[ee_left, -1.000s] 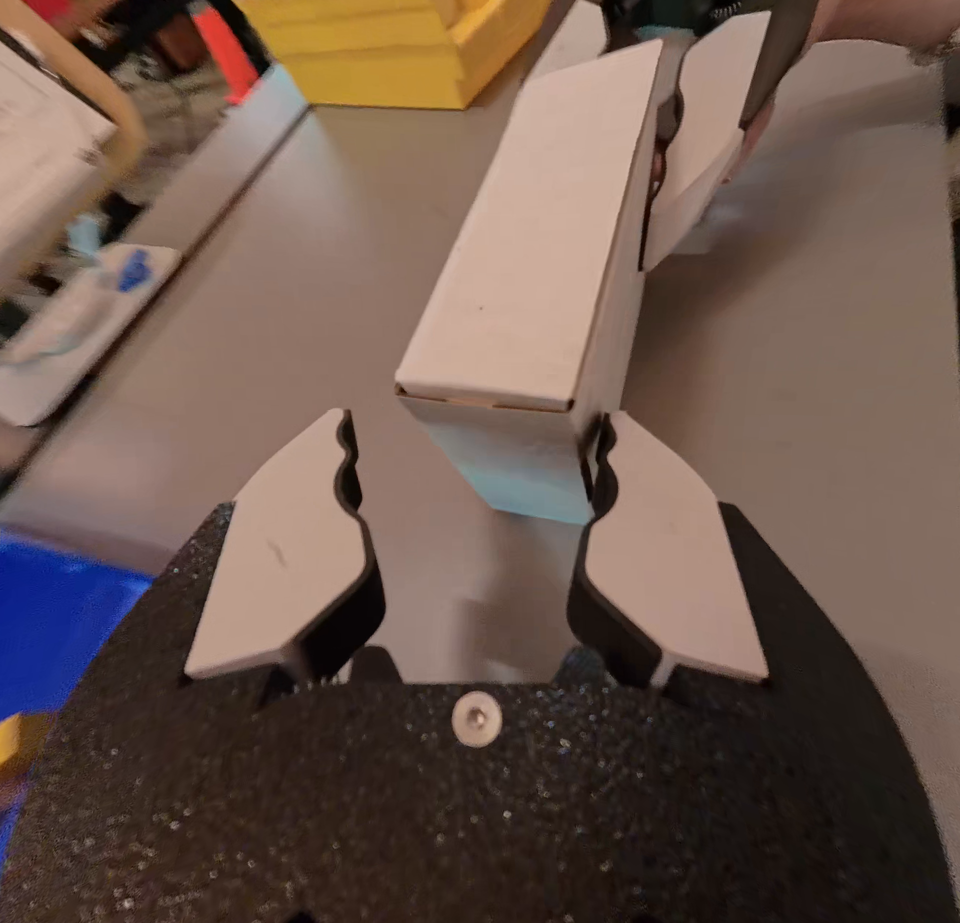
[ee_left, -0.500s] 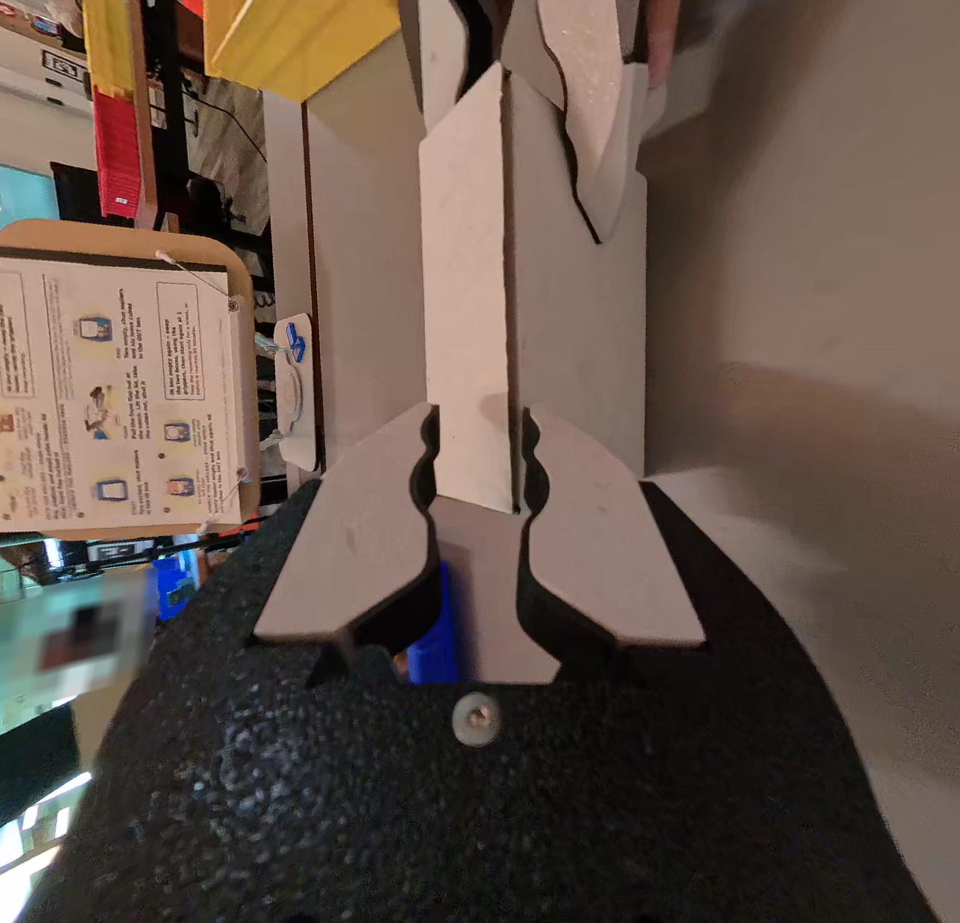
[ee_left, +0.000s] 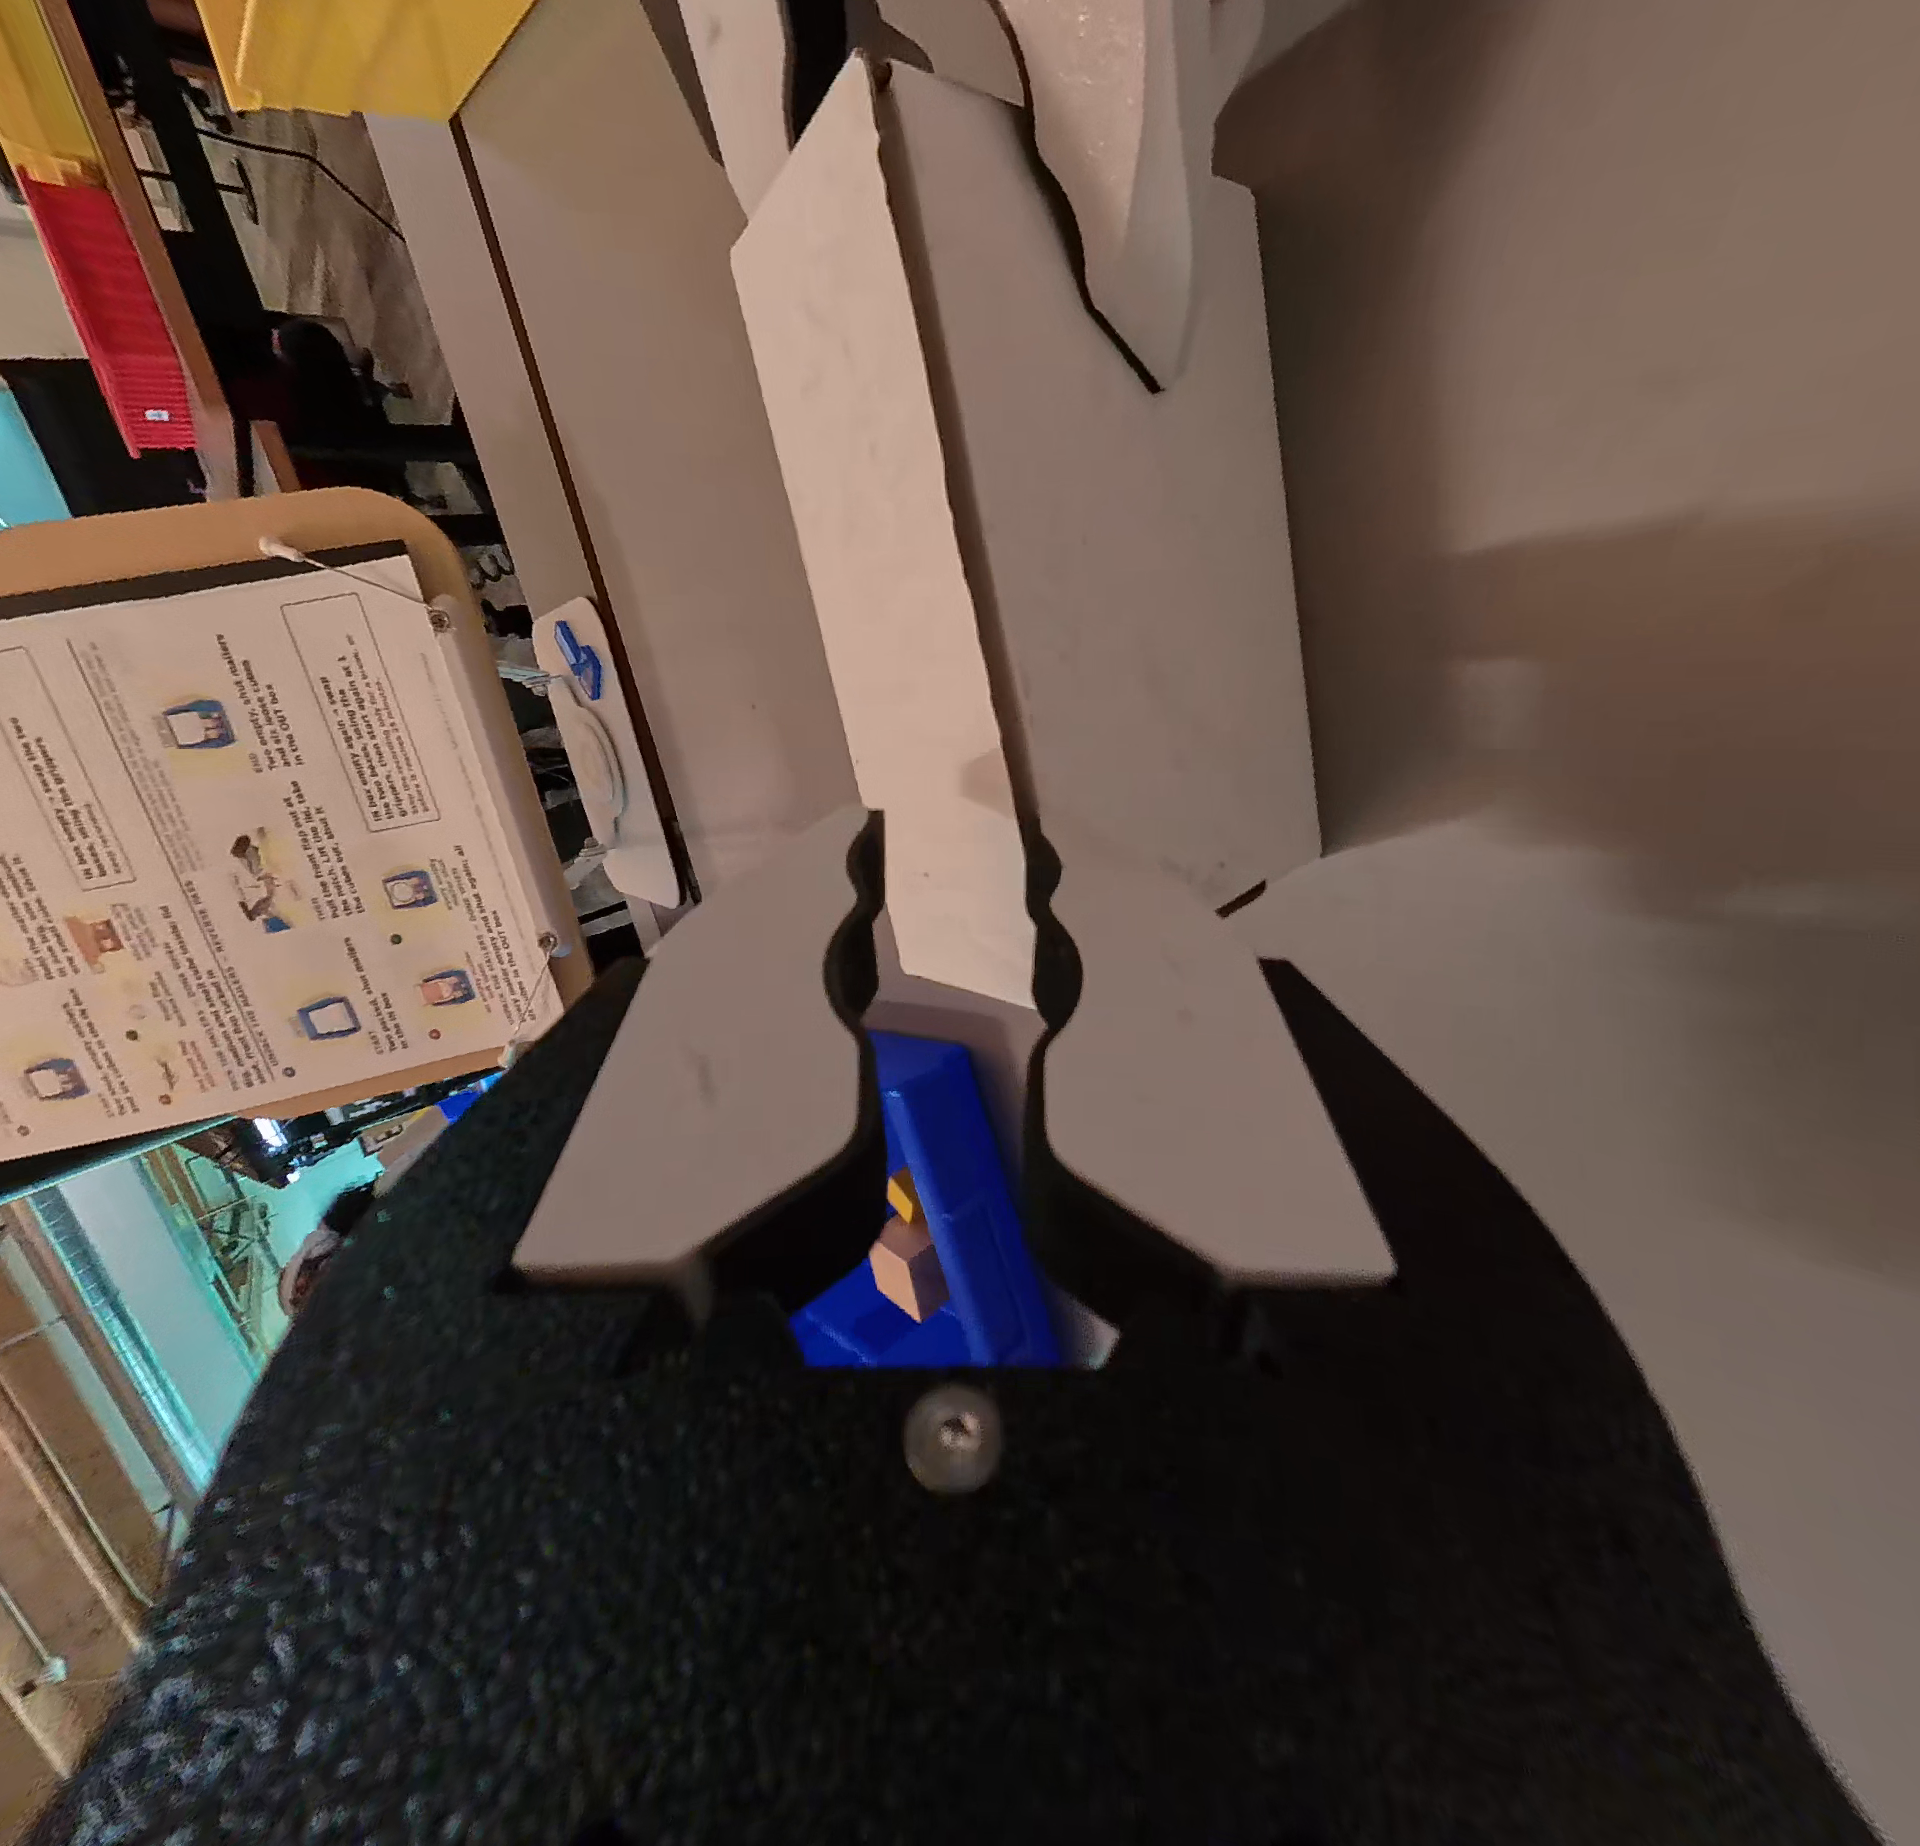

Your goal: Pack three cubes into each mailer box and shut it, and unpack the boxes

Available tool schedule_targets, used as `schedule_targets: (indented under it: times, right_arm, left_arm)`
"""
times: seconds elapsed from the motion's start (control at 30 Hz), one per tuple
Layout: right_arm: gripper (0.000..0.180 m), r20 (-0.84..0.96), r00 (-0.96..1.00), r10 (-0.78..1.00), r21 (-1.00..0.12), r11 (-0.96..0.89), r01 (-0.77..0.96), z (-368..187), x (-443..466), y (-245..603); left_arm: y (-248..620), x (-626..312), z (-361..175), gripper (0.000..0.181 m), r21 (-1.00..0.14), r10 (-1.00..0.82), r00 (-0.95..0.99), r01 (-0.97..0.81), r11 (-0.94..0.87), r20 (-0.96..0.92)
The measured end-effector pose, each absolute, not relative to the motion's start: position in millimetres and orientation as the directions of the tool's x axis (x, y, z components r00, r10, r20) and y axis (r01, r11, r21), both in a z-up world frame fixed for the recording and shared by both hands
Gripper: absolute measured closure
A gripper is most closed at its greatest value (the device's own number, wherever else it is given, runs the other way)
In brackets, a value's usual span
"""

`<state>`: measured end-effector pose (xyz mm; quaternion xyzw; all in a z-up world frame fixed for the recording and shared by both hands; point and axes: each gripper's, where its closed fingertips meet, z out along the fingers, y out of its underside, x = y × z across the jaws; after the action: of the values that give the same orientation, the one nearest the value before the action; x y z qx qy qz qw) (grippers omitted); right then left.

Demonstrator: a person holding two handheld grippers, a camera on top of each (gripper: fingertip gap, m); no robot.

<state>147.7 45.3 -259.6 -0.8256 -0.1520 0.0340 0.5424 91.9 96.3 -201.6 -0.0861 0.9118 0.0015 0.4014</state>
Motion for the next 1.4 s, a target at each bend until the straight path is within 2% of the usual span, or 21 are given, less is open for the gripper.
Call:
schedule_targets:
  times: [0.03, 0.2, 0.37, 0.53, 0.73, 0.9, 1.4]
  right_arm:
    - [0.108, 0.108, 0.952, 0.287, -0.905, -0.368, 0.214, -260, 147, 45]
    - [0.109, 0.112, 0.952, 0.283, -0.899, -0.38, 0.219, -260, 147, 45]
    - [0.11, 0.119, 0.957, 0.265, -0.891, -0.398, 0.221, -261, 148, 45]
    - [0.109, 0.126, 0.959, 0.253, -0.878, -0.421, 0.227, -262, 146, 48]
    - [0.109, 0.13, 0.959, 0.253, -0.884, -0.409, 0.227, -261, 144, 50]
    - [0.109, 0.13, 0.96, 0.249, -0.888, -0.401, 0.224, -261, 144, 49]
    - [0.11, 0.126, 0.959, 0.255, -0.889, -0.4, 0.223, -262, 144, 49]
  left_arm:
    - [96, 92, -202, 0.156, -0.058, -0.147, -0.662, -0.154, 0.986, -0.735]
    - [99, 95, -201, 0.159, -0.086, -0.187, -0.63, -0.187, 0.979, -0.754]
    - [104, 96, -202, 0.154, -0.221, -0.336, -0.555, -0.266, 0.938, -0.761]
    - [50, 93, -198, 0.152, -0.303, -0.309, -0.605, -0.116, 0.946, -0.733]
    - [21, 123, -205, 0.16, -0.191, -0.192, -0.554, -0.06, 0.98, -0.81]
    - [16, 131, -205, 0.166, -0.198, -0.201, -0.55, -0.065, 0.978, -0.811]
    - [14, 134, -208, 0.178, -0.125, -0.151, -0.586, -0.084, 0.989, -0.796]
